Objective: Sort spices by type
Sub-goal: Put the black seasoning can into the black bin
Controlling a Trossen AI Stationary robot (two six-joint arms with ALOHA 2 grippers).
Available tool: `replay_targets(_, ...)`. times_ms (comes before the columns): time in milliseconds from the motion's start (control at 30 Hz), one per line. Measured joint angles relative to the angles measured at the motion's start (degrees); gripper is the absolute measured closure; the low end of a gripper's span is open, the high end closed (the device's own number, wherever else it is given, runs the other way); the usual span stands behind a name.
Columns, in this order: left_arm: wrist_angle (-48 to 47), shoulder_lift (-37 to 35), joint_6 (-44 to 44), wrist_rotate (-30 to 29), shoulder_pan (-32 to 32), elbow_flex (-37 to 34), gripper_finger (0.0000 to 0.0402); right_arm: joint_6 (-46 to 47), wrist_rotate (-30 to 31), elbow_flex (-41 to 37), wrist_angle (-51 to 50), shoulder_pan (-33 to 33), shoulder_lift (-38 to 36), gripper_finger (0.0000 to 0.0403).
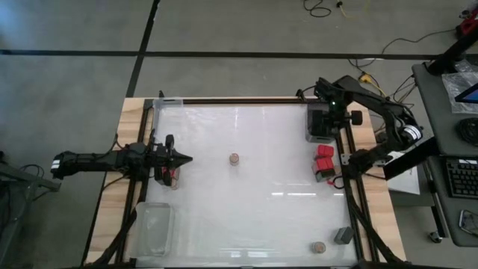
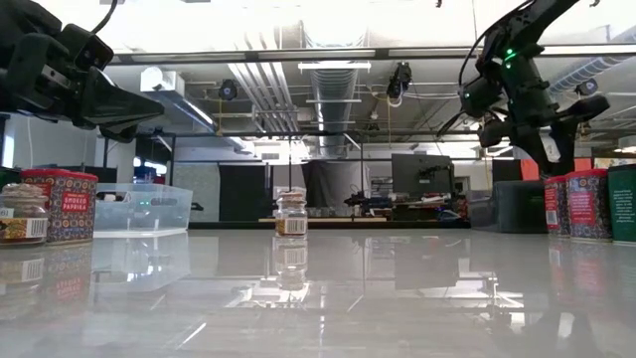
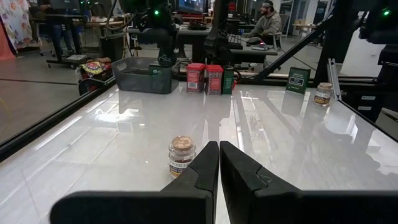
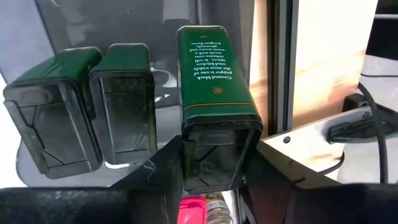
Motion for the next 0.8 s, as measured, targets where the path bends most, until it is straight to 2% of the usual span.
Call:
replay_targets(367, 0.0, 0.01, 0.02, -0.37, 0.0, 0.01, 0.0401, -3.61, -2.94, 0.0, 1.63, -0.2, 1.71, 0.0264)
replay_targets(800, -0.02, -0.01, 1.51, -0.44, 0.0, 0.01, 0.0401, -4.76, -3.31, 0.11, 2.98, -0.22, 3.54, 0.0263)
